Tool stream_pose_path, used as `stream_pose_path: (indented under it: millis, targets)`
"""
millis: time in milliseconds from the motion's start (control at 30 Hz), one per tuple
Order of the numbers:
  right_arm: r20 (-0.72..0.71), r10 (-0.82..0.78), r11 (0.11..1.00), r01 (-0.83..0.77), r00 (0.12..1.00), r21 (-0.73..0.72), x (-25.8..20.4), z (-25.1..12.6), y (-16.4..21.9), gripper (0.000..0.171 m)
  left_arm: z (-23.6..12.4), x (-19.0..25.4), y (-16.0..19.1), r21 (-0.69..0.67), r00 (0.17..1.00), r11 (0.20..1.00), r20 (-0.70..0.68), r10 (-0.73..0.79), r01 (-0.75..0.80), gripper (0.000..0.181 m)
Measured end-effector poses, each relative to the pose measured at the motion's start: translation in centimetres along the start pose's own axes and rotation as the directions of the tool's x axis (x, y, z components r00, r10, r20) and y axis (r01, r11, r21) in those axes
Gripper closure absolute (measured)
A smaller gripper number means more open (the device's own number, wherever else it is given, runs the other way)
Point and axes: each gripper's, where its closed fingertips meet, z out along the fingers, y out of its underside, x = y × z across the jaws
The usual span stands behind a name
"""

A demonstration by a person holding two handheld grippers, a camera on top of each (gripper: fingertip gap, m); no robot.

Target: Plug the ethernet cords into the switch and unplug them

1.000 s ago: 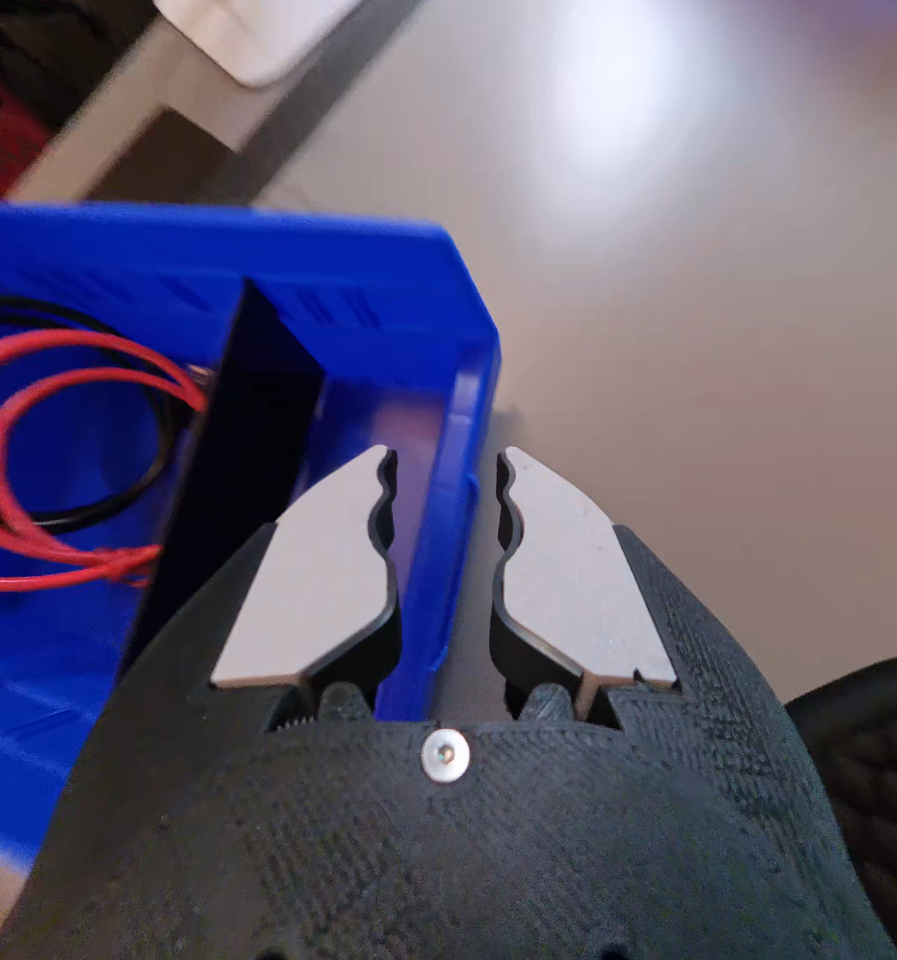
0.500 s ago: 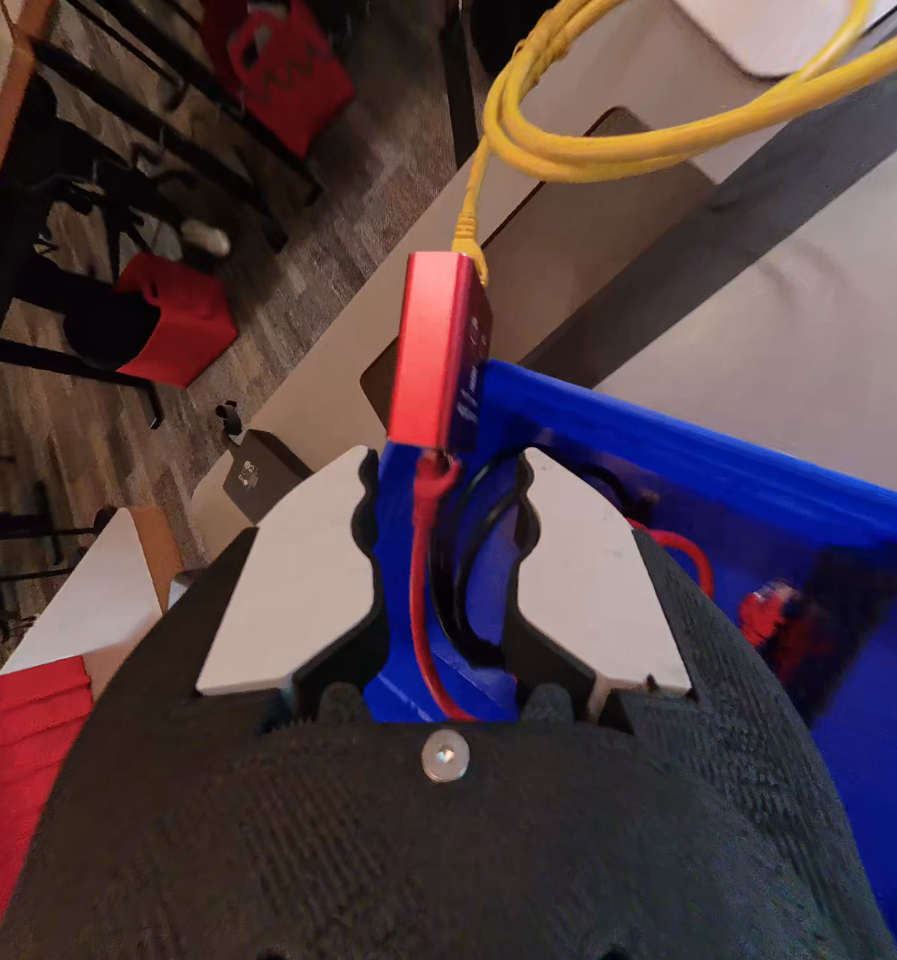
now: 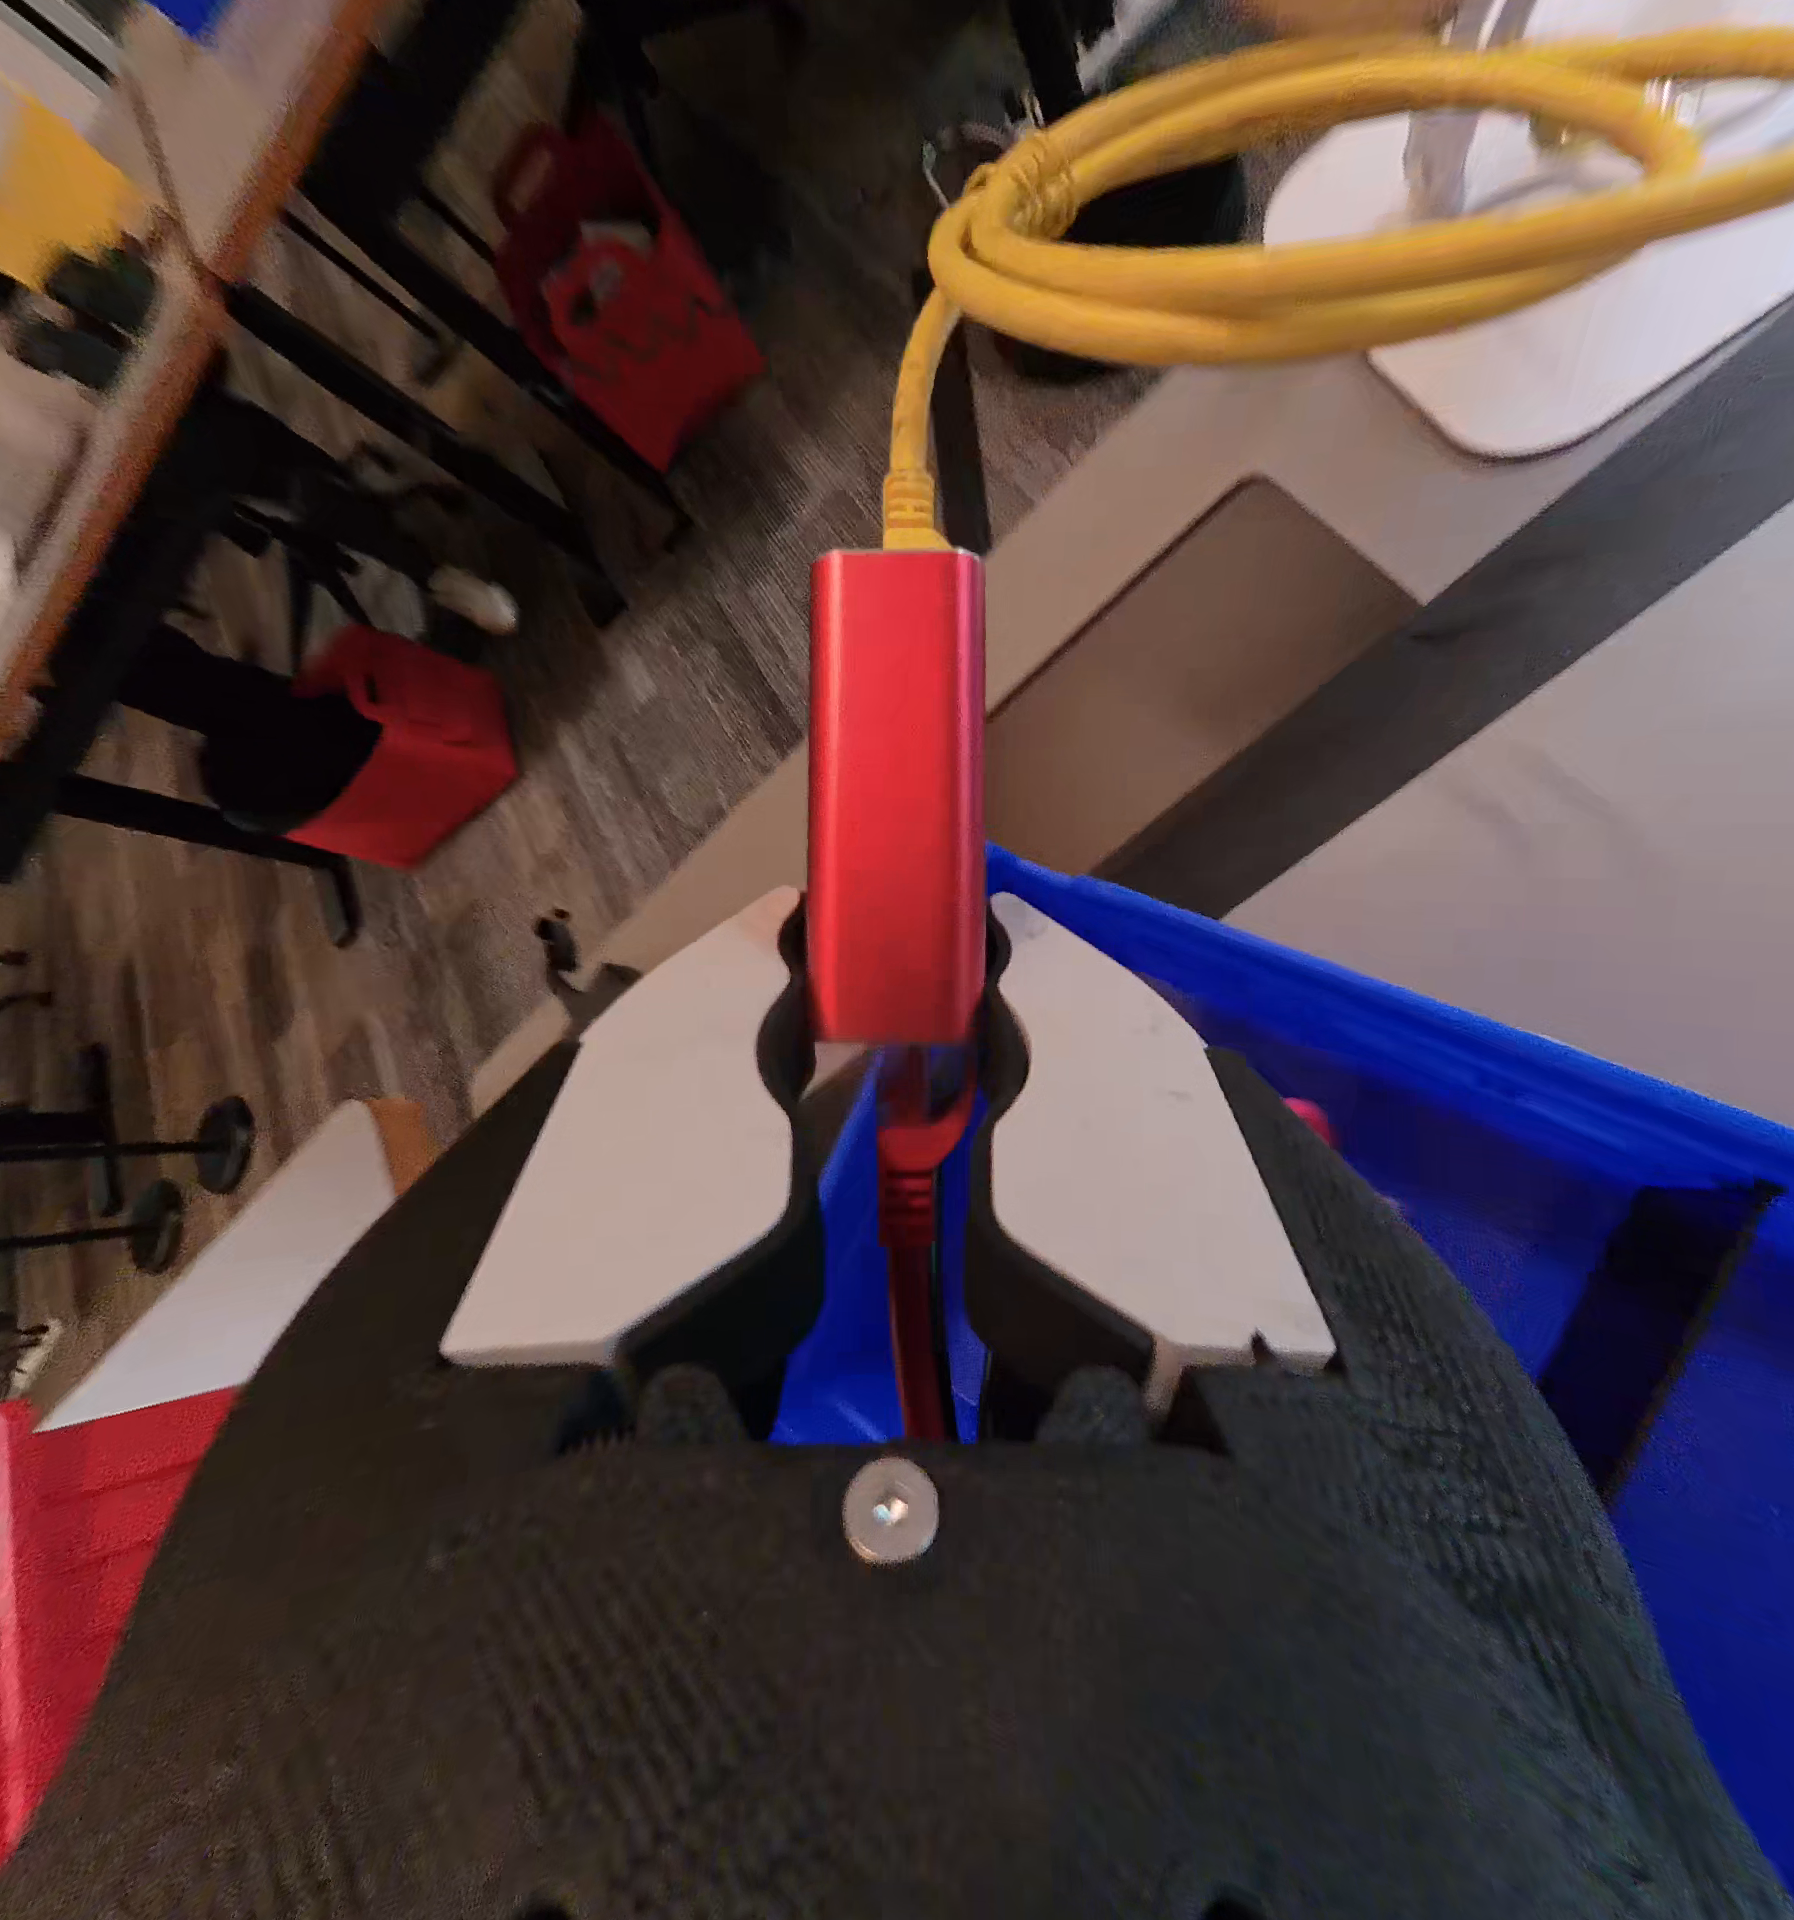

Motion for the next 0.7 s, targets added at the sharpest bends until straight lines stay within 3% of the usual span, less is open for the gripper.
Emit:
stream_pose_path:
  millis: [33, 200, 300, 433, 567, 700]
  targets:
    - [0.01, -0.002, 1.0, 0.002, 1.0, 0.008, -0.3, 0.2, -0.5, 0.142, -1.5, -0.5, -1.0, 0.037, 1.0, 0.999, 0.025, 0.008, -0.009, 0.152]
    - [0.058, -0.072, 0.994, 0.067, 0.996, 0.084, -2.3, 1.2, -5.5, 0.141, -10.1, -1.3, -7.7, 0.282, 0.997, 0.959, 0.079, -0.002, -0.02, 0.152]
    - [0.096, -0.088, 0.981, 0.069, 0.992, 0.18, -3.6, 1.9, -10.4, 0.141, -15.4, 1.5, -11.9, 0.461, 0.999, 0.886, -0.041, -0.034, 0.049, 0.152]
    - [0.091, -0.068, 0.941, 0.033, 0.994, 0.338, -3.4, 2.0, -17.4, 0.14, -21.4, 8.5, -16.0, 0.646, 0.95, 0.735, -0.312, 0.008, 0.206, 0.152]
    - [0.142, 0.001, 0.887, -0.067, 0.99, 0.457, -2.4, 0.4, -22.9, 0.135, -25.8, 17.2, -17.4, 0.718, 0.816, 0.577, -0.559, 0.145, 0.389, 0.152]
    - [0.338, 0.009, 0.864, -0.177, 0.941, 0.472, -3.9, -1.3, -24.2, 0.125, -27.3, 25.5, -17.2, 0.665, 0.62, 0.477, -0.735, 0.277, 0.575, 0.153]
